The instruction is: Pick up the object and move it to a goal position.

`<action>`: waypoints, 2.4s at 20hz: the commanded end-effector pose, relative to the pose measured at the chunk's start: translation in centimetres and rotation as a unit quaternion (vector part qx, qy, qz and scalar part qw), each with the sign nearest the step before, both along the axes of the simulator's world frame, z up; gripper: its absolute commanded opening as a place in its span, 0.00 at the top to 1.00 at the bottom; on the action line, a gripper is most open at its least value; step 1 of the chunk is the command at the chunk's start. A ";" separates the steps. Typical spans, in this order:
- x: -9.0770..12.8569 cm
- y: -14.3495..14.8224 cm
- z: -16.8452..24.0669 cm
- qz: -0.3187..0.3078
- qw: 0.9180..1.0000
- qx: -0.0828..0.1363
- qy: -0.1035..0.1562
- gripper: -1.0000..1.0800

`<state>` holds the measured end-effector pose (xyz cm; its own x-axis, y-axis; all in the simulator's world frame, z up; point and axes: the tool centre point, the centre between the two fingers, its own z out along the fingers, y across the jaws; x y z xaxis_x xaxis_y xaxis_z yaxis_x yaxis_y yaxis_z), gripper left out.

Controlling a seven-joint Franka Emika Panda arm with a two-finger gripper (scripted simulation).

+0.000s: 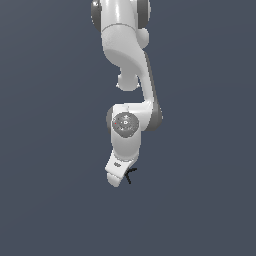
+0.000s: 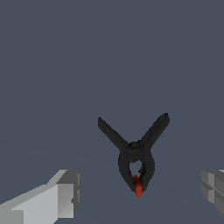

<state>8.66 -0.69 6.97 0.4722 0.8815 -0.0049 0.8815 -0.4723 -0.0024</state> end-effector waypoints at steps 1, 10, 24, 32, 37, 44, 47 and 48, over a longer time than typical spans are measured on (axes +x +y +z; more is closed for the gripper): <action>0.2 -0.1 -0.3 0.016 1.000 0.001 -0.001 0.04; 0.4 -0.2 -0.6 0.029 1.000 0.002 -0.002 0.04; 0.4 -0.2 -5.7 0.032 0.999 0.001 -0.002 0.04; 0.5 -0.2 -5.6 0.032 0.999 0.001 -0.002 1.00; 0.5 -0.2 -5.6 0.032 0.999 0.001 -0.002 1.00; 0.2 0.0 -4.9 0.032 0.999 0.001 -0.002 1.00; -0.2 0.2 -4.0 0.032 0.999 0.001 -0.002 1.00; -0.4 0.3 -3.6 0.032 0.999 0.001 -0.002 1.00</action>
